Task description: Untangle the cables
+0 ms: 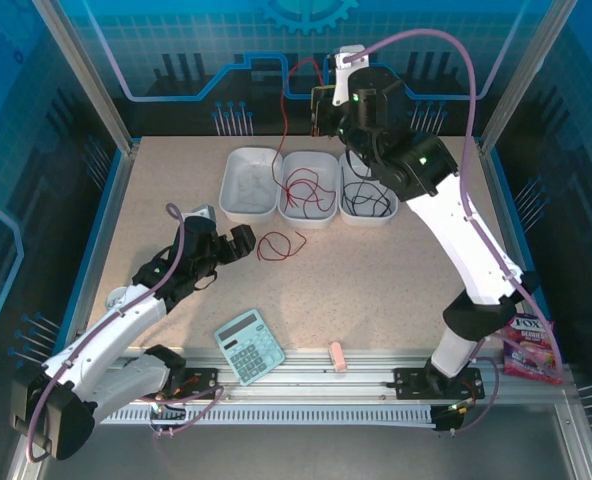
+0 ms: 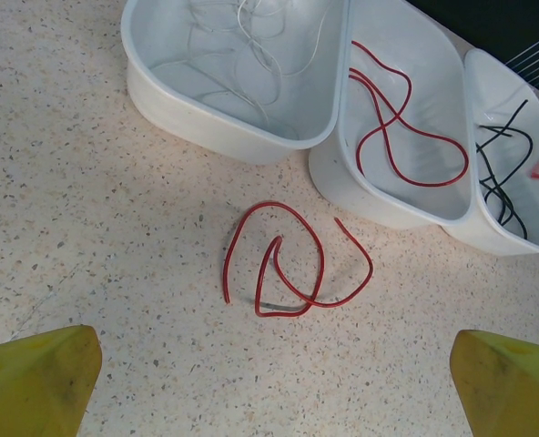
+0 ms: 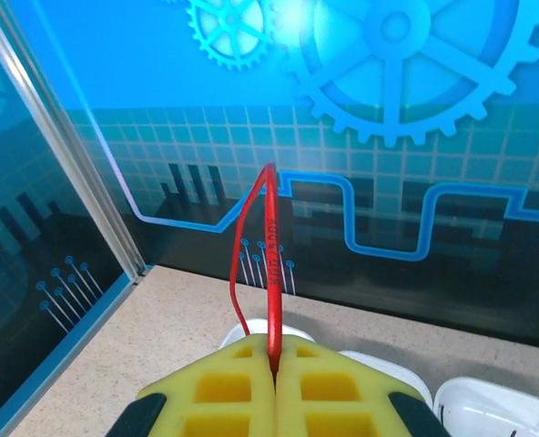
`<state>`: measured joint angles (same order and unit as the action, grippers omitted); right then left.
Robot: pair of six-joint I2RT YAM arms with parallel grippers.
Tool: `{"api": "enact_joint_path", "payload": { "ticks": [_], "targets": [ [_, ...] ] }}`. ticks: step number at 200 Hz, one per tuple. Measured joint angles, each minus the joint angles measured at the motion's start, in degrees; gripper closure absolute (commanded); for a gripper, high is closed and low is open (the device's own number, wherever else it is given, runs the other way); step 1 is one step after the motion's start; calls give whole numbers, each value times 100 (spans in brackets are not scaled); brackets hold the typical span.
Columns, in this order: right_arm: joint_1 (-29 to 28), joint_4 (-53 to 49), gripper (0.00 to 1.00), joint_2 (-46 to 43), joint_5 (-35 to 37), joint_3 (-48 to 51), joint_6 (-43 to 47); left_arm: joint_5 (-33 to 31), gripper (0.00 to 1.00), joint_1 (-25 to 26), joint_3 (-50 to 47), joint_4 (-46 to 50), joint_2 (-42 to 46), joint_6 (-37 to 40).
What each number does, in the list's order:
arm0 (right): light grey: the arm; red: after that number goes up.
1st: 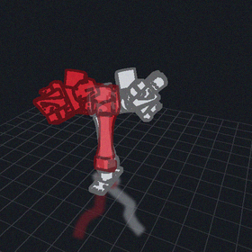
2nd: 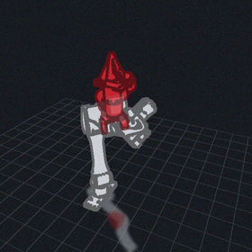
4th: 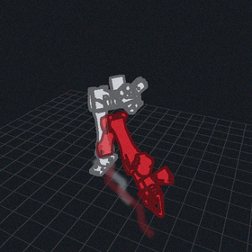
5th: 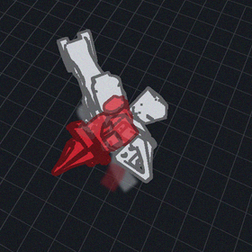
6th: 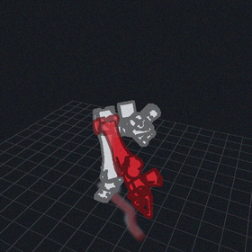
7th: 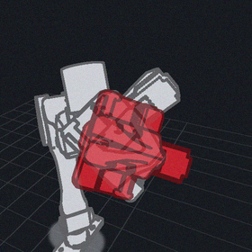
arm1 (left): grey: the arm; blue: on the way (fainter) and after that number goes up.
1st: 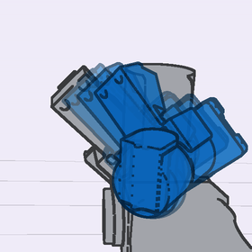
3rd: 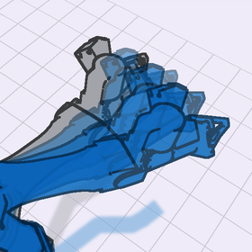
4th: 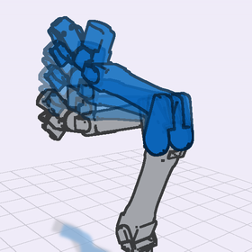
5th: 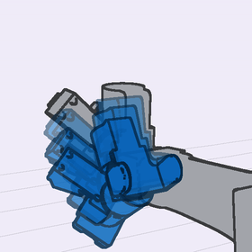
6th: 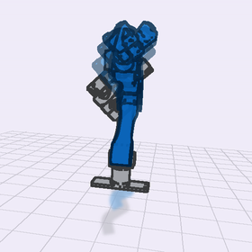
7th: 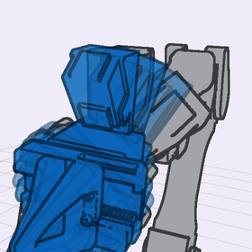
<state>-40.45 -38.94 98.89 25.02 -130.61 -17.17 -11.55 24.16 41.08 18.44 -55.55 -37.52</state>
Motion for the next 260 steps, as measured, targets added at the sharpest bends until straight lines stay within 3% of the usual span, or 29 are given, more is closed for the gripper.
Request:
{"api": "enact_joint_path", "payload": {
  "ticks": [153, 260],
  "targets": [
    [278, 688, 100, 739, 310, 435, -1021, 85, 1, 0, -197, 92, 203, 2],
    [352, 664, 100, 1458, 116, 361, -1486, 87, 1, -2, -199, 94, 205, 2]
  ]
}}
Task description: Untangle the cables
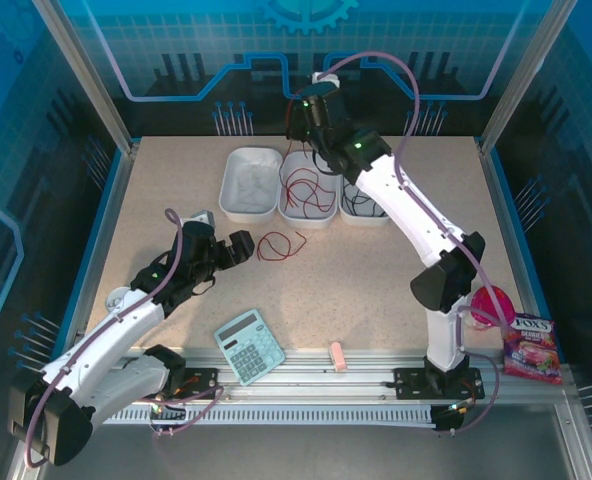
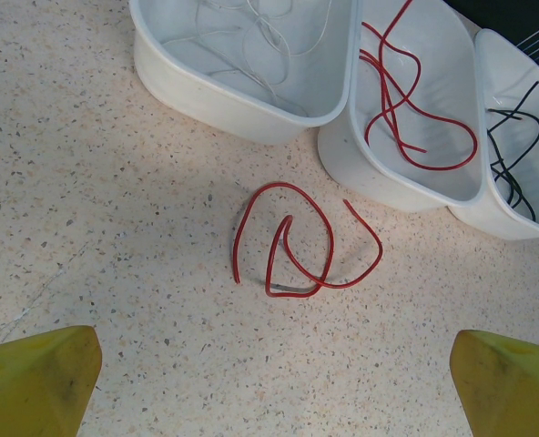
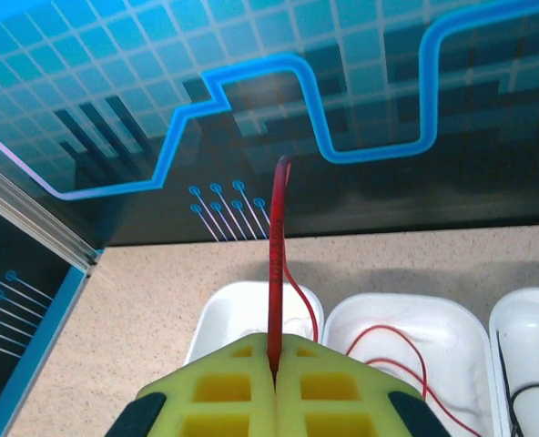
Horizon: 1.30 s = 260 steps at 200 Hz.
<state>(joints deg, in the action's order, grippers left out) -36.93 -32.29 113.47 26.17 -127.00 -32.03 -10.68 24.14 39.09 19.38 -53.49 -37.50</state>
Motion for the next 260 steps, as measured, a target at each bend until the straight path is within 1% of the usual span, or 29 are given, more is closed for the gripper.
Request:
{"api": "enact_joint_path", "payload": {
  "ticks": [21, 45, 90, 122, 160, 234, 260],
  "targets": [
    [39, -111, 100, 57, 74, 4, -35, 0, 1, 0, 0, 0, 4, 0],
    [208, -144, 100, 50, 131, 46, -142, 0, 1, 0, -4, 0, 31, 0],
    [588, -249, 100, -42, 195, 717, -295, 0, 1, 2, -7, -2, 31, 2],
    [597, -603, 100, -39, 234, 728, -297, 2, 1, 0, -7, -2, 31, 4],
    [678, -1327, 100, 81, 273, 501, -328, 2, 1, 0, -7, -2, 31, 9],
    [710, -2542, 100, 258, -138, 474, -317, 66, 1, 0, -7, -20, -98, 17],
    [710, -2673, 100, 358, -533, 525, -354, 129, 1, 0, -7, -26, -199, 17]
  ]
}}
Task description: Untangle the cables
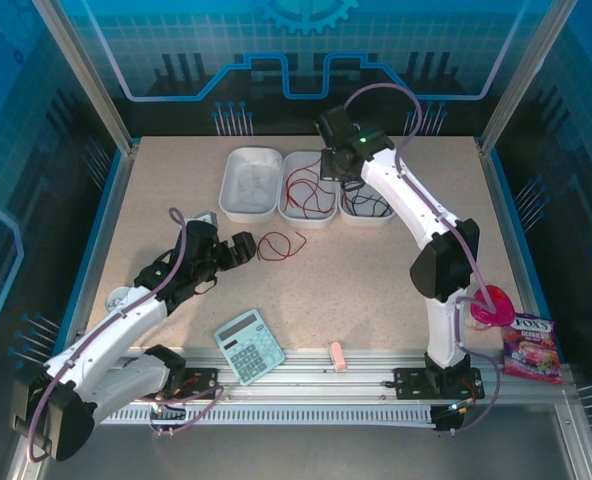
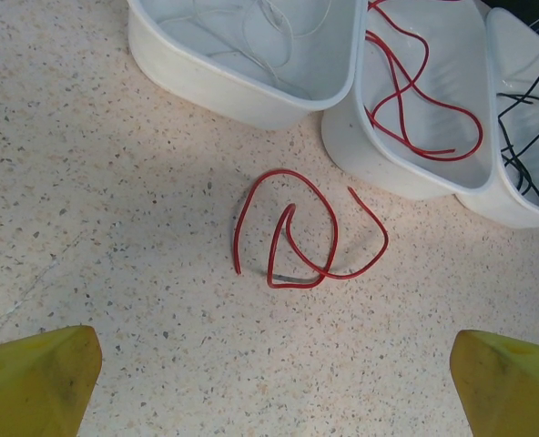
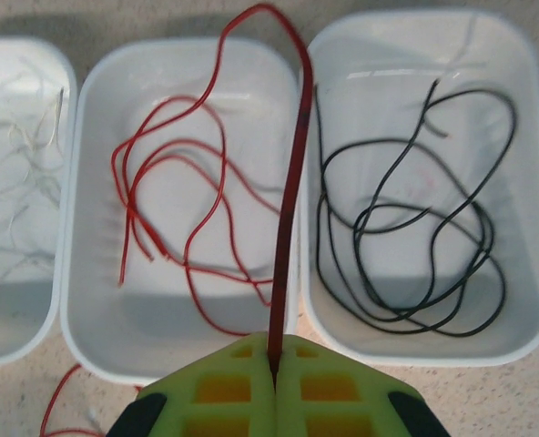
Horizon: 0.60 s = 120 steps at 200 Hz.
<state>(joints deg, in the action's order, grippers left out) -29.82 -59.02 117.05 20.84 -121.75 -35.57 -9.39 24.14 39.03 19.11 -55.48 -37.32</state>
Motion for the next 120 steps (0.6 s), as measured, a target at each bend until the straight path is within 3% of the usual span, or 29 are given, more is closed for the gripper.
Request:
{"api": "enact_joint_path", "payload": {
  "ticks": [73, 120],
  "targets": [
    [-15, 214, 100, 605, -1453, -28, -297, 70, 1, 0, 0, -13, -44, -2],
    [42, 966, 100, 822, -2083, 31, -938, 85, 1, 0, 0, -4, 24, -2]
  ]
}}
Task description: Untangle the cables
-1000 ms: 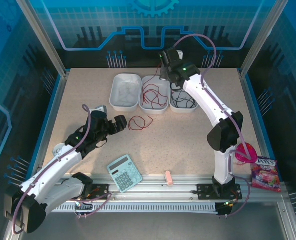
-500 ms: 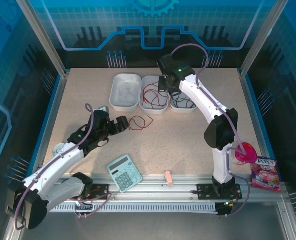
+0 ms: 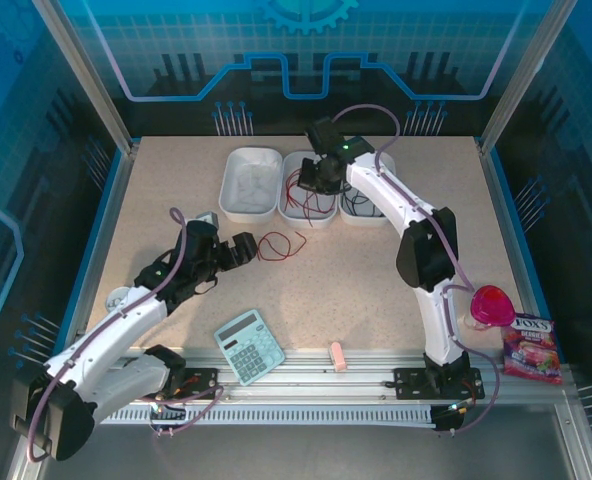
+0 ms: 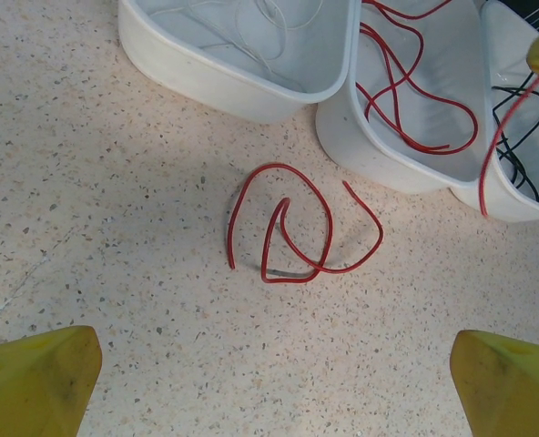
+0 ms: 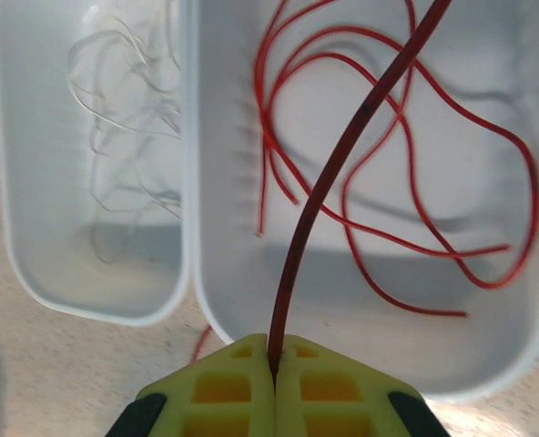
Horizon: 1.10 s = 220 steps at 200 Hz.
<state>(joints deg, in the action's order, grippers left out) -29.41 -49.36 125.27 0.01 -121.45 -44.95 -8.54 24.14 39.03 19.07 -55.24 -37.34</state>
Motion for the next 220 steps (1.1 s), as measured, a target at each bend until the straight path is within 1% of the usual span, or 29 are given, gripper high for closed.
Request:
{"api": "enact_joint_path", "payload": {
  "ticks": [18, 54, 94, 169, 202, 213, 220],
  "targets": [
    [44, 358, 100, 55, -114, 2, -264, 0, 1, 0, 0, 13, 52, 0],
    [101, 1047, 100, 122, -111, 151, -612, 0, 1, 0, -17, 11, 138, 0],
    [140, 1517, 100, 413, -35, 157, -647, 0, 1, 0, -31, 31, 138, 0],
    [140, 1443, 100, 1093, 254, 92, -339, 0, 1, 0, -31, 31, 138, 0],
    [127, 1388, 100, 1150, 299, 170, -234, 0, 1, 0, -33, 31, 138, 2],
    [120, 1390, 96, 1150, 302, 216, -190, 0, 1, 0, -33, 31, 138, 2],
    [111, 1379, 89, 1150, 306, 240, -162, 0, 1, 0, -33, 31, 138, 0]
  ]
}}
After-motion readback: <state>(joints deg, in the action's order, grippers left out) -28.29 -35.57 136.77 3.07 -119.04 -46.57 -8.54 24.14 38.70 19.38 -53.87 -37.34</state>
